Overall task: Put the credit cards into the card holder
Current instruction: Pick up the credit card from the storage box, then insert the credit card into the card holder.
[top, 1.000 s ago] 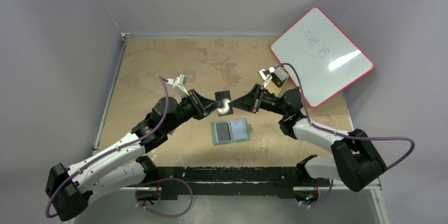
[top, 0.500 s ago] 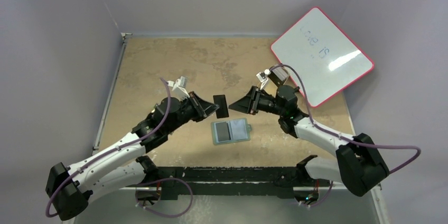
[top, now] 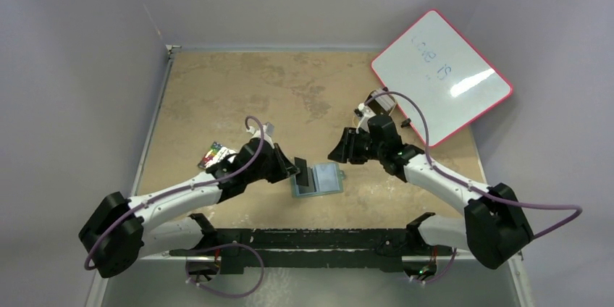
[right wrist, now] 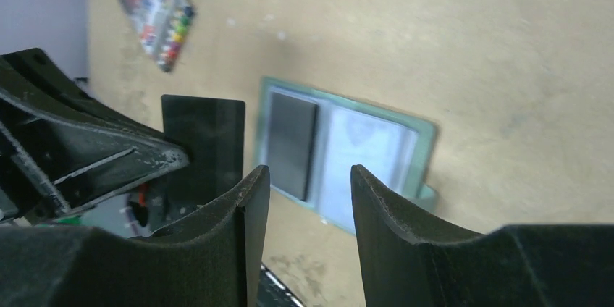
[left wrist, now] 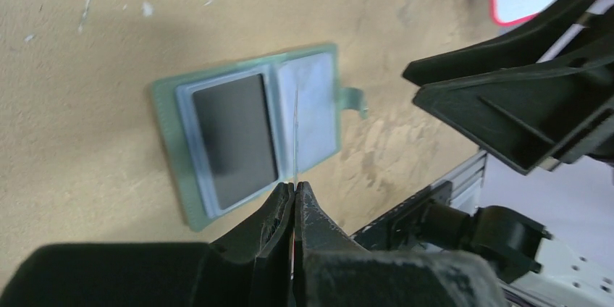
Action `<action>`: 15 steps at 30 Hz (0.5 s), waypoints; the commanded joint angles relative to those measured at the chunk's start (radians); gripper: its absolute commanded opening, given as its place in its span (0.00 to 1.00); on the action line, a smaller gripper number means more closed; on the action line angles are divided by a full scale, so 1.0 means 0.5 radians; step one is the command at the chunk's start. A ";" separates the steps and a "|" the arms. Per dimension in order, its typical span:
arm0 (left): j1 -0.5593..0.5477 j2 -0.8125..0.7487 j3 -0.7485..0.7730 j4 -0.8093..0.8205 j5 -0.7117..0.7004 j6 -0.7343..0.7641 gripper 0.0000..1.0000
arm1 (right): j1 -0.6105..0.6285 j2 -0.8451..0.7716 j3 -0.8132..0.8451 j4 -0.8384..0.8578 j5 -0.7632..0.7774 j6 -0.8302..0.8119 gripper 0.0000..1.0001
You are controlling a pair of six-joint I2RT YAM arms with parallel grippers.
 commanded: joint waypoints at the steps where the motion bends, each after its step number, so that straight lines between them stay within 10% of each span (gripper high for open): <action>1: 0.000 0.168 0.016 0.019 0.109 0.008 0.00 | 0.003 0.032 0.084 -0.246 0.275 -0.167 0.48; 15: -0.007 0.423 -0.086 0.451 0.224 -0.125 0.00 | 0.003 0.187 0.099 -0.318 0.373 -0.236 0.48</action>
